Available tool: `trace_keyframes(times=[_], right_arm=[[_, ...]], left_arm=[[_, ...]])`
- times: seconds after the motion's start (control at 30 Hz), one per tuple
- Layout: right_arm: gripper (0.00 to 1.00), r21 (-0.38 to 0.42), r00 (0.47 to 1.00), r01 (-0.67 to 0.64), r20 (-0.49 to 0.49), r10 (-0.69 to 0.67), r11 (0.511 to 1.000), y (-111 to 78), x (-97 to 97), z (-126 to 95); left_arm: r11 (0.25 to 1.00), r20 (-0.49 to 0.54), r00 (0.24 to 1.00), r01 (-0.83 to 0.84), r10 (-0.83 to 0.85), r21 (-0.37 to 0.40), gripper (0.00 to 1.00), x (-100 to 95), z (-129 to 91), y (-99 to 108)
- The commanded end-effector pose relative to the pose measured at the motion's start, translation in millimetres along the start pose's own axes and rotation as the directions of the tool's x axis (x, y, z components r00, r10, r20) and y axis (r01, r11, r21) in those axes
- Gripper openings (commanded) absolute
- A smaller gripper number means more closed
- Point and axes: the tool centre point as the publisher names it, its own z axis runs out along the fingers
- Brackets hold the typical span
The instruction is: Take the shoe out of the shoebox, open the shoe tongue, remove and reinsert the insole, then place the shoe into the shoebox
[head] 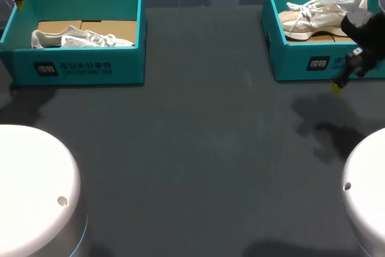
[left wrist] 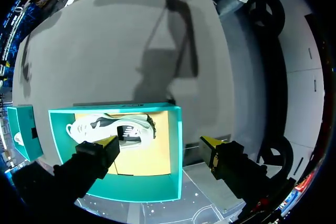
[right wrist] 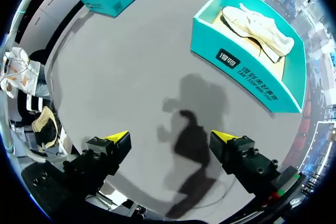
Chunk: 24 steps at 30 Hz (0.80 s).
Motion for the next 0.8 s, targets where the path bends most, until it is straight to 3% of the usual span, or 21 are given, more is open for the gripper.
trace_keyframes(times=[0.03, 0.33, 0.6, 0.8], right_arm=[[1.0, 0.138, 1.0, -0.002, 0.009, 0.001, 0.99, 9.3, 3.6, 0], [1.0, 0.138, 1.0, -0.002, 0.009, 0.001, 0.99, 9.3, 3.6, 0], [1.0, 0.213, 0.958, -0.28, 0.118, 0.26, 0.936, 43.1, -67.4, -15], [1.0, 0.237, 0.933, -0.353, 0.156, 0.323, 0.905, 66.3, -110.7, -26]], left_arm=[[1.0, -0.002, 1.0, -0.001, 0.001, -0.001, 1.0, 0.3, 0, -1], [1.0, -0.002, 1.0, -0.001, 0.001, -0.001, 1.0, 0.3, 0, -1], [1.0, -0.002, 1.0, -0.001, 0.001, -0.001, 1.0, 0.3, 0, -1], [1.0, -0.002, 1.0, -0.001, 0.001, -0.001, 1.0, 0.3, 0, -1]])
